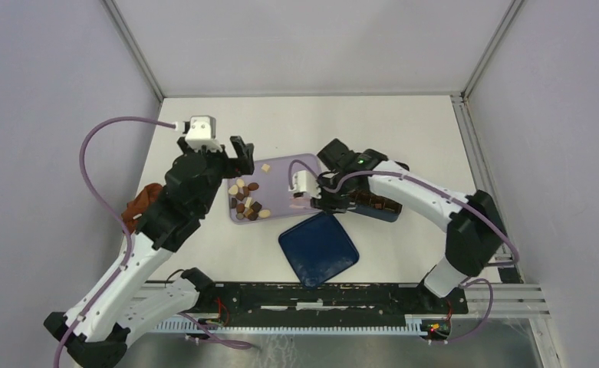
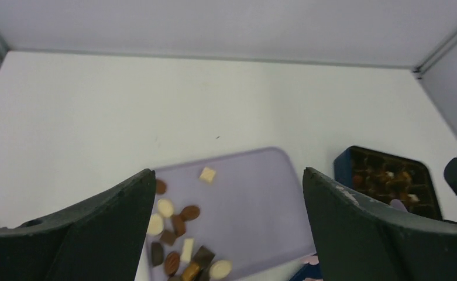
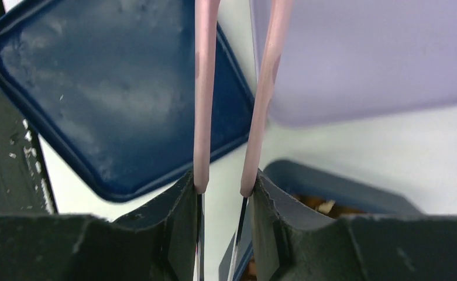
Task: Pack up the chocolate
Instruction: Pick up the fake chocolate from the plate.
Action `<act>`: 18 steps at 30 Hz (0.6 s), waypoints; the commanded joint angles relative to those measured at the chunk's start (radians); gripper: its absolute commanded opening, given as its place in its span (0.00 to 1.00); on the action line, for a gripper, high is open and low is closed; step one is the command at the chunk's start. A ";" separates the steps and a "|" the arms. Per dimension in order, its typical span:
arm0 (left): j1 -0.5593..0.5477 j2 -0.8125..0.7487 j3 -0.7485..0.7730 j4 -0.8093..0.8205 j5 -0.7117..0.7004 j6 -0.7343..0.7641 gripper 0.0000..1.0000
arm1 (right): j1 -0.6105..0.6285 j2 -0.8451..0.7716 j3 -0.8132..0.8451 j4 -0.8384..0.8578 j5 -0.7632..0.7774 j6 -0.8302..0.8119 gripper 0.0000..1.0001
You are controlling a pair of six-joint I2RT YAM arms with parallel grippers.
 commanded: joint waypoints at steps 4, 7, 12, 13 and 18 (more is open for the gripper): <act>0.009 -0.209 -0.242 -0.045 -0.337 0.163 1.00 | 0.165 0.260 0.299 -0.022 0.210 0.000 0.40; 0.012 -0.268 -0.263 -0.039 -0.352 0.150 1.00 | 0.198 0.369 0.409 -0.035 0.269 -0.003 0.40; 0.019 -0.292 -0.273 -0.037 -0.377 0.161 1.00 | 0.206 0.493 0.531 -0.077 0.279 0.005 0.41; 0.024 -0.289 -0.272 -0.040 -0.371 0.162 1.00 | 0.208 0.502 0.537 -0.080 0.267 0.010 0.41; 0.053 -0.279 -0.268 -0.039 -0.341 0.159 1.00 | 0.252 0.527 0.545 -0.077 0.271 0.023 0.44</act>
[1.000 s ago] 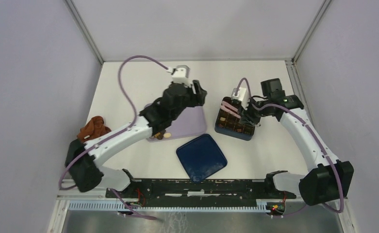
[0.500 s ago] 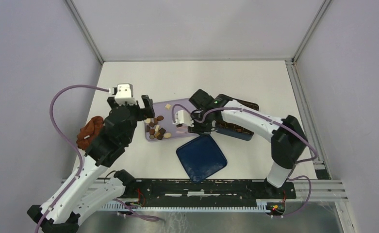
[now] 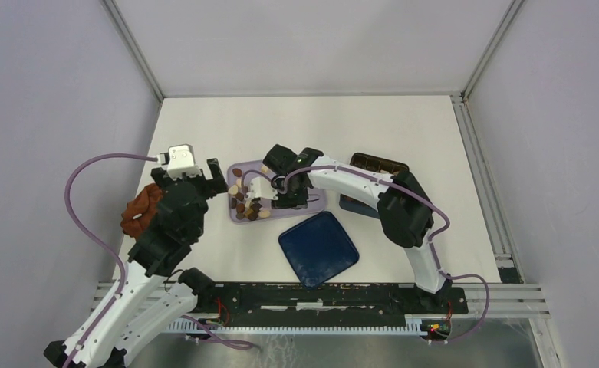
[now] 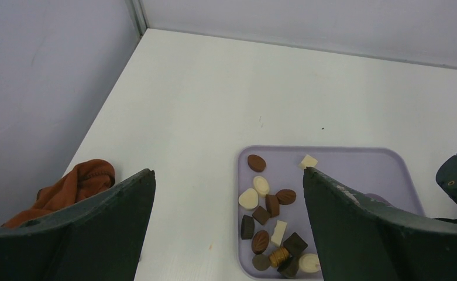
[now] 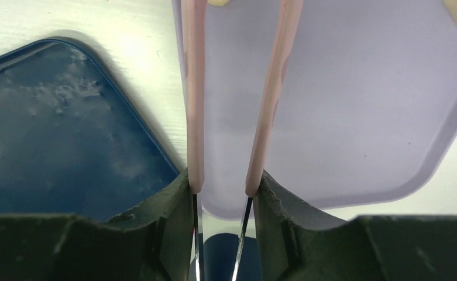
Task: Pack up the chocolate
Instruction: Pick up the fake chocolate from the plate.
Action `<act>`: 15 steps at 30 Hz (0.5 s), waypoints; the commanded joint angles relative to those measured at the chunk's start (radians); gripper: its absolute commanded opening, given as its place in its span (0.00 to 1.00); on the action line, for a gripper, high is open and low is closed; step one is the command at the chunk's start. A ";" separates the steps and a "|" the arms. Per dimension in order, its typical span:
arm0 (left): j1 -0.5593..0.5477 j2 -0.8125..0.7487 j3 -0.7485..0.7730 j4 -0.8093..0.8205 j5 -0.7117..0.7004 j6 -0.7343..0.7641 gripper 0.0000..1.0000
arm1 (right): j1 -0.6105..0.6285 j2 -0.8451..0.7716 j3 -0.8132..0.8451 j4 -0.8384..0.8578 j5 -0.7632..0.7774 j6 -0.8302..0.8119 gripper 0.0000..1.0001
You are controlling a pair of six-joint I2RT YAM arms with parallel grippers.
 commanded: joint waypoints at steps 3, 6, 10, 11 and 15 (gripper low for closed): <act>0.034 -0.001 0.004 0.026 -0.012 0.040 1.00 | 0.048 0.039 0.080 -0.028 0.040 0.018 0.44; 0.044 -0.016 -0.001 0.031 -0.021 0.037 1.00 | 0.056 0.056 0.090 -0.032 0.035 0.017 0.44; 0.056 -0.032 -0.008 0.040 -0.019 0.037 1.00 | 0.071 0.064 0.092 -0.026 0.041 0.017 0.46; 0.060 -0.032 -0.009 0.041 -0.017 0.038 1.00 | 0.073 0.069 0.095 -0.023 0.050 0.017 0.48; 0.070 -0.017 -0.007 0.039 -0.010 0.040 1.00 | 0.076 0.106 0.143 -0.036 0.066 0.020 0.48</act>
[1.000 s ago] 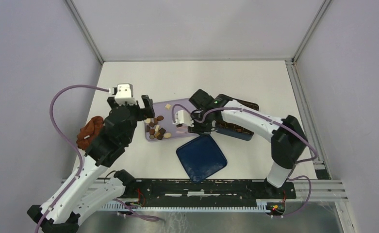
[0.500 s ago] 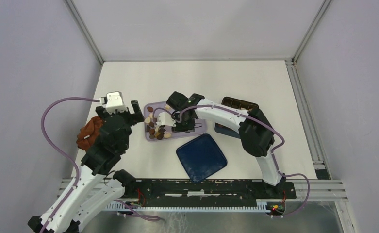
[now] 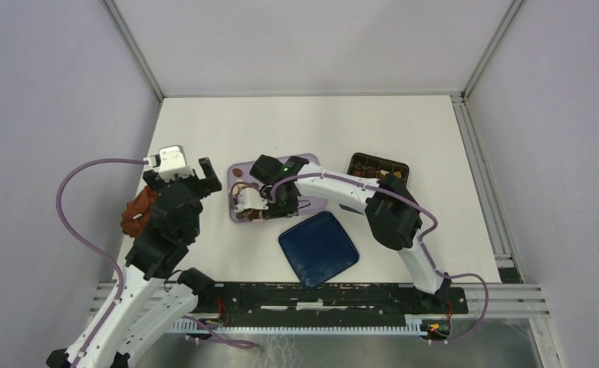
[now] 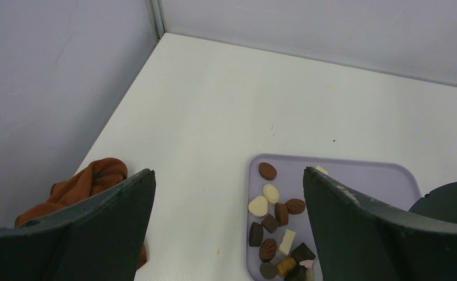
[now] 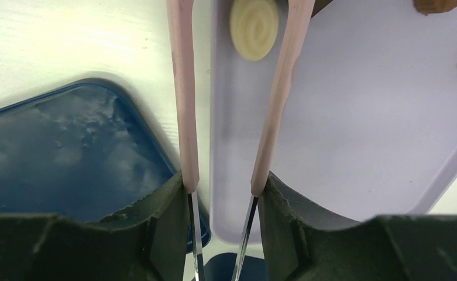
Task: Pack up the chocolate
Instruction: Pick up the fake chocolate from the plate, then place the fake chocolate in the packing box.
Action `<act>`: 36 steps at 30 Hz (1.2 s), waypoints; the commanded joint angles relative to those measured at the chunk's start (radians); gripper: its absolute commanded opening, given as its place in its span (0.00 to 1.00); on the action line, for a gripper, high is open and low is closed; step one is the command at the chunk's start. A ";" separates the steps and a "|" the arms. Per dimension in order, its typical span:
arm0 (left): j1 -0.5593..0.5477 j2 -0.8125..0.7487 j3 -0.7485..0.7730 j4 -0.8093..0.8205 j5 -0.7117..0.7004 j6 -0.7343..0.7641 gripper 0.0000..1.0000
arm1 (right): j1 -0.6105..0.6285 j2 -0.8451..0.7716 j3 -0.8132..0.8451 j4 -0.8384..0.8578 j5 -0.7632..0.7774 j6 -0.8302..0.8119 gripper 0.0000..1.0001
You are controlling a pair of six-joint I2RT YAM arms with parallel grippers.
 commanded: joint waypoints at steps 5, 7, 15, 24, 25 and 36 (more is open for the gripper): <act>0.020 0.010 -0.005 0.033 0.001 0.040 1.00 | 0.011 0.078 0.128 -0.013 0.059 0.018 0.48; 0.021 0.010 -0.005 0.034 0.001 0.040 1.00 | 0.013 0.087 0.134 -0.018 0.063 0.016 0.47; 0.026 0.010 -0.005 0.034 0.013 0.038 1.00 | 0.025 0.075 0.111 -0.014 0.060 0.013 0.45; 0.029 0.009 -0.005 0.034 0.016 0.038 1.00 | 0.027 0.121 0.163 -0.026 0.116 0.025 0.42; 0.030 0.008 -0.005 0.034 0.016 0.039 1.00 | 0.027 0.121 0.162 -0.025 0.118 0.027 0.40; 0.033 0.008 -0.006 0.034 0.019 0.038 1.00 | 0.027 0.123 0.169 -0.016 0.134 0.032 0.35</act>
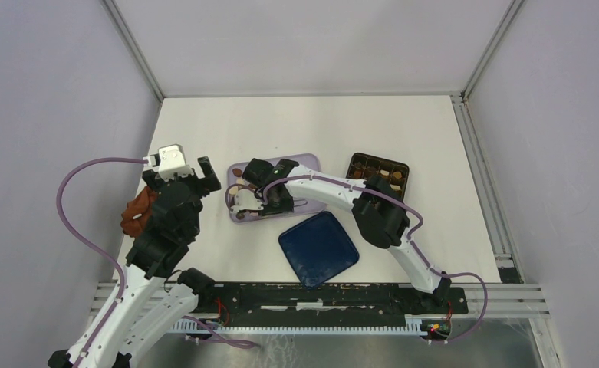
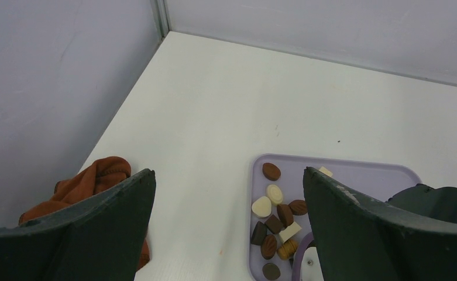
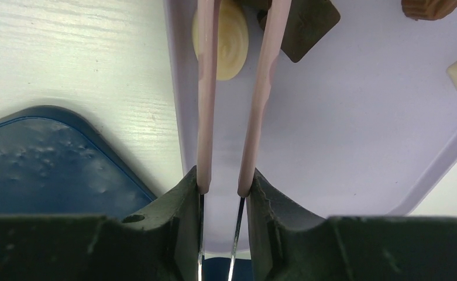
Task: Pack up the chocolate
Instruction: Place the fake chocolate in the packing box.
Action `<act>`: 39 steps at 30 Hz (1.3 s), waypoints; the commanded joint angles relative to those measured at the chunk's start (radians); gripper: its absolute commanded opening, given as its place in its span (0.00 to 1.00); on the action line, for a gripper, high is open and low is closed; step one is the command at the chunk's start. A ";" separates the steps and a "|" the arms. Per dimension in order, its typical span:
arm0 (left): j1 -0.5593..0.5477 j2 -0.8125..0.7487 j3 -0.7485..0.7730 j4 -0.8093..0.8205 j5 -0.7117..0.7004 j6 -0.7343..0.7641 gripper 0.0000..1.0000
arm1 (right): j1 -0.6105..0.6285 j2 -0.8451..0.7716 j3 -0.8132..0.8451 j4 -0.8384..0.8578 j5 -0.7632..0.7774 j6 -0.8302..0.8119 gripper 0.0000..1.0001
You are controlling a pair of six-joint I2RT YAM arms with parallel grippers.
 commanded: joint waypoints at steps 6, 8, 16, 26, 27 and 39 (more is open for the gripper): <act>0.008 -0.002 -0.006 0.034 0.012 0.037 1.00 | -0.005 -0.044 0.037 0.001 -0.064 0.025 0.25; 0.010 -0.004 -0.006 0.034 0.011 0.036 1.00 | -0.017 -0.091 0.013 0.001 -0.113 0.031 0.22; 0.012 -0.019 -0.014 0.041 0.010 0.036 1.00 | -0.086 -0.293 -0.132 0.016 -0.260 0.036 0.13; 0.012 -0.001 -0.017 0.041 0.013 0.043 1.00 | -0.316 -0.698 -0.506 0.084 -0.363 0.022 0.11; 0.012 0.002 -0.017 0.041 0.014 0.044 1.00 | -0.368 -0.741 -0.548 0.085 -0.376 0.022 0.11; 0.013 0.033 -0.013 0.034 0.029 0.041 1.00 | -0.914 -1.048 -0.893 -0.100 -0.413 -0.184 0.12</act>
